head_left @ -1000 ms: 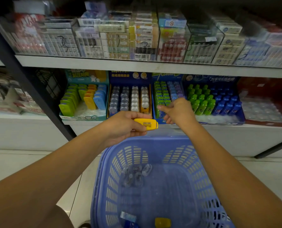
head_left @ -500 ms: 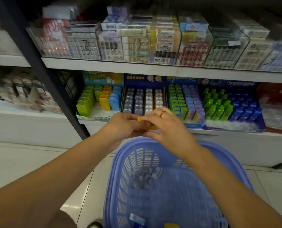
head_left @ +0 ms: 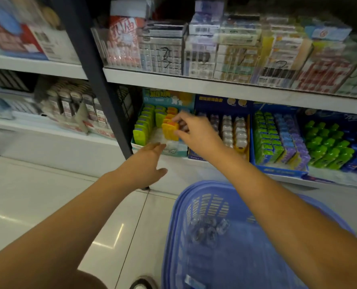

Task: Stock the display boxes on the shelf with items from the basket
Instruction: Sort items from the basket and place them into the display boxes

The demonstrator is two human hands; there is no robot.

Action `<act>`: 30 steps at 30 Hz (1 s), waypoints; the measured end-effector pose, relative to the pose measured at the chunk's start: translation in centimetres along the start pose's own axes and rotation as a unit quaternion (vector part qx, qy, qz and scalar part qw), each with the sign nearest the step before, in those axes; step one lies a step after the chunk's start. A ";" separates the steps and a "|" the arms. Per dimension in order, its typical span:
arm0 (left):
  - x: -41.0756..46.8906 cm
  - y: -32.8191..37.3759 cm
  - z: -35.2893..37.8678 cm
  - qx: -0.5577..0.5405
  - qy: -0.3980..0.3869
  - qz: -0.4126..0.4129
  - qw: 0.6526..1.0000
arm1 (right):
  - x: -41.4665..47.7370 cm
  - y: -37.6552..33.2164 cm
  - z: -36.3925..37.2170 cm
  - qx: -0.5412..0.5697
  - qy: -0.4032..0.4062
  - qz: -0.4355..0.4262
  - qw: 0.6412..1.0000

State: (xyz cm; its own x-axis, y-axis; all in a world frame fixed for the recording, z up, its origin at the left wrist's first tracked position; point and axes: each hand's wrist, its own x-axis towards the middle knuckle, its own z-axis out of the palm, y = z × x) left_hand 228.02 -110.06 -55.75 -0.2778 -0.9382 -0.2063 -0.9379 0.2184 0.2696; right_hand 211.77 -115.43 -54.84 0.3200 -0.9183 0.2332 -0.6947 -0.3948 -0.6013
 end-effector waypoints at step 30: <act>-2.5 6.1 2.6 -0.054 0.107 0.086 0.989 | -11.5 1.8 -2.6 -0.089 -0.071 0.045 0.992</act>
State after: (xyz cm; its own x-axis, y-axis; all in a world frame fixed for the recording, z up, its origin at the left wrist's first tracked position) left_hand 222.41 -105.68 -56.06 -0.3707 -0.9273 0.0515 -0.8498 0.3610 0.3841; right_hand 205.18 -105.66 -56.64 0.3294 -0.9418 0.0668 -0.8237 -0.3212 -0.4673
